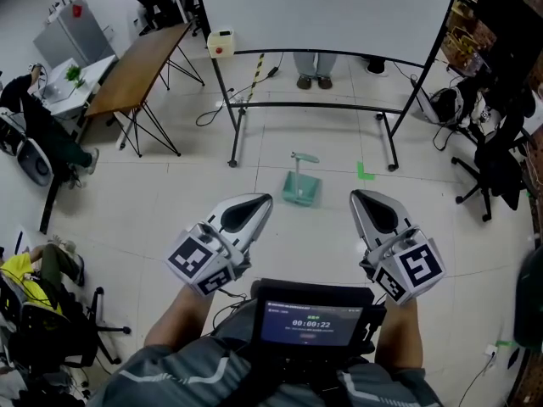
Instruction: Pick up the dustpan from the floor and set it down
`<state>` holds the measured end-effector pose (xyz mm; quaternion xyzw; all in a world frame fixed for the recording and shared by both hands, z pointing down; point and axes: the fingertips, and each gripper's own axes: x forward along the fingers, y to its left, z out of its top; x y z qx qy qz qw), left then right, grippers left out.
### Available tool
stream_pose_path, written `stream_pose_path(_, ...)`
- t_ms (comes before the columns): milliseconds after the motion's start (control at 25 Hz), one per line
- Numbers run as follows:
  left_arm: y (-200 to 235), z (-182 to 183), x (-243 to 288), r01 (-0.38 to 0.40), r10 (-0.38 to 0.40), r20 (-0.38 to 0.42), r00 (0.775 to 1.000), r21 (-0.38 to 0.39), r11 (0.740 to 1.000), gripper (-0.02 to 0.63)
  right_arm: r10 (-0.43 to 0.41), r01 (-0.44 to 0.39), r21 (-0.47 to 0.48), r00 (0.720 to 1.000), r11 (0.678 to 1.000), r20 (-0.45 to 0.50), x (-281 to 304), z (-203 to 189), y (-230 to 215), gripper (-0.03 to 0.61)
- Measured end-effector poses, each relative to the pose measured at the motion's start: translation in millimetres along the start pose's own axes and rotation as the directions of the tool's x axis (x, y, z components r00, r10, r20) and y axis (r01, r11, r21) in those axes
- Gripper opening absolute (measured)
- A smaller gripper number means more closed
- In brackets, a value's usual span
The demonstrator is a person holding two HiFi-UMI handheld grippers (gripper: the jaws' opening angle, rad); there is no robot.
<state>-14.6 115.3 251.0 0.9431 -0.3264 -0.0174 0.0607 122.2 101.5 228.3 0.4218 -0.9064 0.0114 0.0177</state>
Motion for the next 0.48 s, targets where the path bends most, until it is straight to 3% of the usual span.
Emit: stream_pose_path(480, 22, 7, -15, 0.004, -0.004, 0.009, 1.000, -0.002, 1.000, 0.026, -0.026, 0.026, 0.015, 1.000, 1.000, -0.001, 14, 2, 12, 0.017)
